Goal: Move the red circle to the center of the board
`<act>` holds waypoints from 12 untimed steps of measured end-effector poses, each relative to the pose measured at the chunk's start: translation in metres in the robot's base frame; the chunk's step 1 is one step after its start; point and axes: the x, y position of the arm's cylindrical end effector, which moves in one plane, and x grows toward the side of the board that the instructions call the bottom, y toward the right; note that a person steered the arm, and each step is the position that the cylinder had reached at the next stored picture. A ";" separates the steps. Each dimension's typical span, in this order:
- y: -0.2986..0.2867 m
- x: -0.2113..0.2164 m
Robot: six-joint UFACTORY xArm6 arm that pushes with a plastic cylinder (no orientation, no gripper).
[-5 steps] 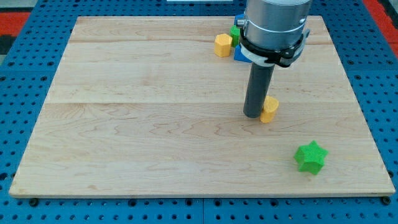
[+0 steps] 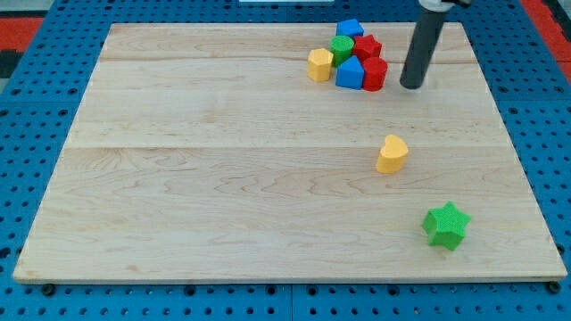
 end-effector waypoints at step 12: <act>-0.093 0.051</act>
